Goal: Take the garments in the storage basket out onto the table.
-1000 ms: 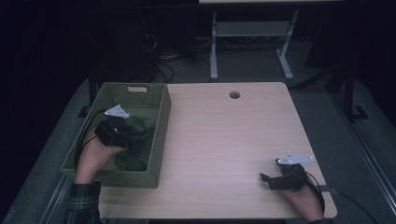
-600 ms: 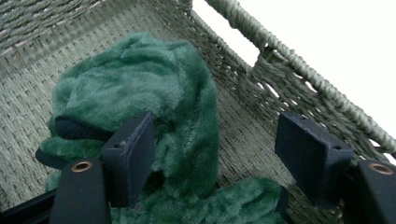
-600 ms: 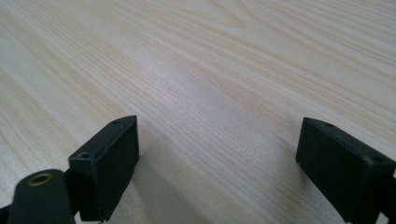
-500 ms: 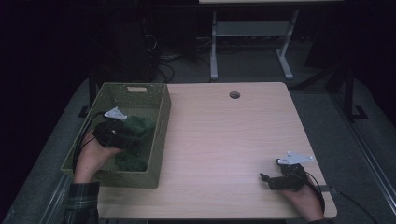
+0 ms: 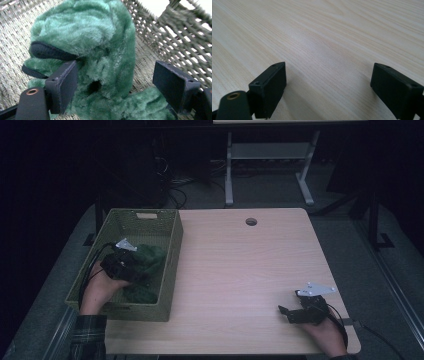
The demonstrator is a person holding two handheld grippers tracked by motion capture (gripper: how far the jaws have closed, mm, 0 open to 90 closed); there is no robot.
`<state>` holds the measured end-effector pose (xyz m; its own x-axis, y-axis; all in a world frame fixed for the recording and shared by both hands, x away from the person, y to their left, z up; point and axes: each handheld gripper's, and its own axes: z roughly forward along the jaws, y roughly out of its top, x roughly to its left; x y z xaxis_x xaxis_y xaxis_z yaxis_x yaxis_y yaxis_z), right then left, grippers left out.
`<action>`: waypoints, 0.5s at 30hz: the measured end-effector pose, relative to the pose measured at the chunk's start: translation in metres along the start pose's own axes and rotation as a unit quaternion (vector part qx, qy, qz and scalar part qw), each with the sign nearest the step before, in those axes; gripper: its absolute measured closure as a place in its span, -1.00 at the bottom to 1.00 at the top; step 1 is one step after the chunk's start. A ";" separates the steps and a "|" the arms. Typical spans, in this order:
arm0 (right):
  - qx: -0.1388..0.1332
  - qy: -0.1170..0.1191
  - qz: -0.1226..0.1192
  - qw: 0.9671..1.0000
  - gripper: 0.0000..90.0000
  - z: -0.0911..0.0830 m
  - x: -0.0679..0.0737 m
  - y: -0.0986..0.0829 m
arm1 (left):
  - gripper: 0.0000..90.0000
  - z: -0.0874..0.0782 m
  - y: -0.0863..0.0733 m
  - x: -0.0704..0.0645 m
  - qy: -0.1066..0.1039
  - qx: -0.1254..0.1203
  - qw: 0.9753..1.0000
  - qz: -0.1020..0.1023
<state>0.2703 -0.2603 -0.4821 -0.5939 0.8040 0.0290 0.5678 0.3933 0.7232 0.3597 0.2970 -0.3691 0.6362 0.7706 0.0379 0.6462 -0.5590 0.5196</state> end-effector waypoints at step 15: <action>0.000 0.000 0.000 1.000 -0.71 0.000 0.000 0.000 | -0.70 0.033 0.002 0.000 0.011 0.040 0.999 0.003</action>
<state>0.2702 -0.2602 -0.4821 -0.5939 0.8040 0.0295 0.5681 0.3931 0.7230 0.3747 0.2857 -0.3959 0.6314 0.7732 0.0597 0.6745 -0.5854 0.4498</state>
